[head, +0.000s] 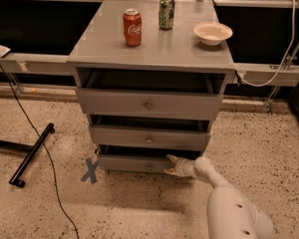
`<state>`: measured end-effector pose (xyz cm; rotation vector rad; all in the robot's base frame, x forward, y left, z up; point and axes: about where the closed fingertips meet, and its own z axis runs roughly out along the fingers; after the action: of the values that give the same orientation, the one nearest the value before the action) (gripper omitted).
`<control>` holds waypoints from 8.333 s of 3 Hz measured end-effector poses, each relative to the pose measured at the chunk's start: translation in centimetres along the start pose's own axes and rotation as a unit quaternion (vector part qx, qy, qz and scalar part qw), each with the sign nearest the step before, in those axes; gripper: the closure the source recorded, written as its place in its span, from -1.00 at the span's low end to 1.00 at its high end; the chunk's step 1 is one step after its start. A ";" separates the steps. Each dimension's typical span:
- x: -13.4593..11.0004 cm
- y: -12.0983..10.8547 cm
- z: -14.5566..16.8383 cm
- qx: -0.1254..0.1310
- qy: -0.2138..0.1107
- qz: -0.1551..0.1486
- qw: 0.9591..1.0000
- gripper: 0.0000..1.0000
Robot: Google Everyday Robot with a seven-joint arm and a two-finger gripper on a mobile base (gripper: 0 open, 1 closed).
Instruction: Open bottom drawer
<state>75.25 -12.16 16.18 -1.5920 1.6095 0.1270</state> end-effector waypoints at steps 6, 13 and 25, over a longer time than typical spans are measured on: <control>0.0 0.0 0.0 0.000 0.000 0.000 1.000 -0.18; 3.0 5.7 -9.2 -0.049 0.004 0.135 0.990 -0.50; -2.5 -1.5 -5.2 -0.017 -0.041 0.038 0.998 1.00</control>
Offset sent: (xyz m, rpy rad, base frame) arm -0.2034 -0.1292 -0.0079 0.0130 0.2699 -0.2793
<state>73.63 -13.65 21.73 -1.5329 1.6116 0.2583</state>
